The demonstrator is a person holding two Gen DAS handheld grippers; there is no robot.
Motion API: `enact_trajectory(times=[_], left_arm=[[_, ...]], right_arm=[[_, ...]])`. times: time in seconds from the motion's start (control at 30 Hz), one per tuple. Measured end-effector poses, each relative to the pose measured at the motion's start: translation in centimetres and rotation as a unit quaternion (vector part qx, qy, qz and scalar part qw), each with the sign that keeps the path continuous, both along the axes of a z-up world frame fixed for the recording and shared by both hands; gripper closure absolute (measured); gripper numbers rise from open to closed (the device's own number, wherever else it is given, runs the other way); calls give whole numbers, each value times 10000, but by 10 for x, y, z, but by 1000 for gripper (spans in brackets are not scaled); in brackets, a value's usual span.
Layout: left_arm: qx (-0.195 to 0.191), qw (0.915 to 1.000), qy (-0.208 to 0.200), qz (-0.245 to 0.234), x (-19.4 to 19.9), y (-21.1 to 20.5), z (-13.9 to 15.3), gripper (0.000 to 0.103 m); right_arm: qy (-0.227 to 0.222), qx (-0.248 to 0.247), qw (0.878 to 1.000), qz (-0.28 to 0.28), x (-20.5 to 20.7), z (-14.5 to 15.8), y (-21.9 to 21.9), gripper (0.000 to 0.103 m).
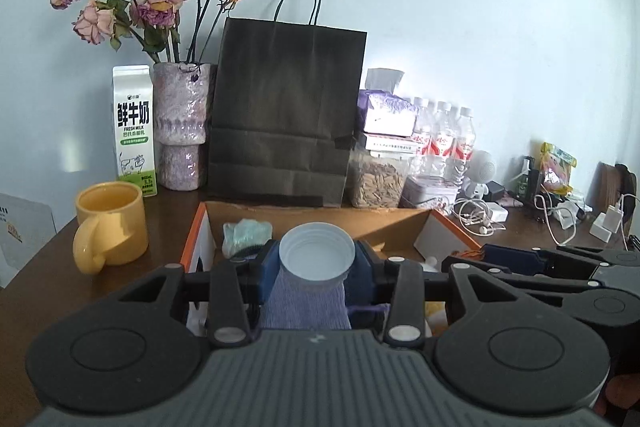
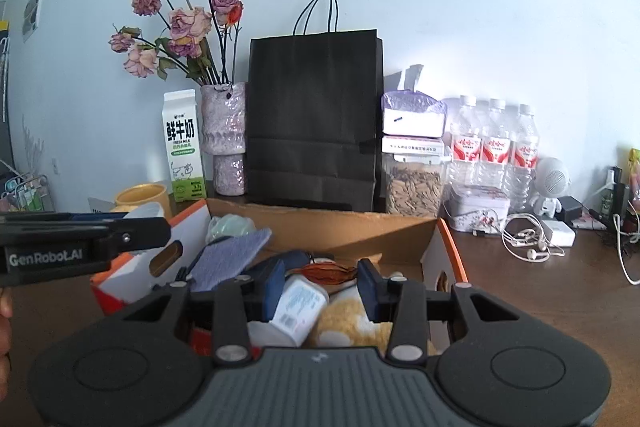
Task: Organize objects
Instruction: 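Carry the white cap over the red box with the left gripper, then open the left gripper to drop the cap into the box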
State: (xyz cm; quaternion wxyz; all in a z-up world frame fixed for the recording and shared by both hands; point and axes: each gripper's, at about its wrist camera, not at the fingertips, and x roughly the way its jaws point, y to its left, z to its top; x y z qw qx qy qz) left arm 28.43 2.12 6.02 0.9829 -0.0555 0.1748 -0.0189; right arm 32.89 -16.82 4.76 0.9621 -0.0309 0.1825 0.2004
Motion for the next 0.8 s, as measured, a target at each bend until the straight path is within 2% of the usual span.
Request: enact_trajectory(times=[0.27, 0.47, 0.5, 0.53, 0.57, 0.6, 0.63, 0.67, 0.8], left_arm=[[-27, 9999, 19, 156, 43, 5, -4, 62], [-16, 9997, 154, 172, 65, 7, -17, 62], [-2, 9996, 213, 163, 68, 8, -20, 57], [6, 9995, 260, 166, 69, 9, -22, 35], [16, 9994, 277, 211, 69, 11, -23, 21], [54, 9992, 247, 298, 68, 12, -23, 0], [119, 9990, 169, 387, 65, 13, -22, 0], [175, 9989, 141, 419, 64, 13, -21, 0], [196, 9983, 290, 458, 58, 15, -16, 0]], right_arm=[[-68, 88, 9999, 34, 40, 0, 13, 64], [113, 235, 9997, 43, 66, -13, 10, 64], [189, 224, 9995, 80, 69, -16, 9, 64], [271, 217, 9994, 93, 71, -19, 9, 62], [338, 213, 9992, 90, 73, -22, 8, 47], [390, 198, 9990, 66, 74, -24, 7, 35], [418, 181, 9990, 27, 74, -26, 5, 10], [415, 160, 9990, -24, 73, -27, 4, 0], [393, 118, 9990, -202, 69, -25, -2, 0]])
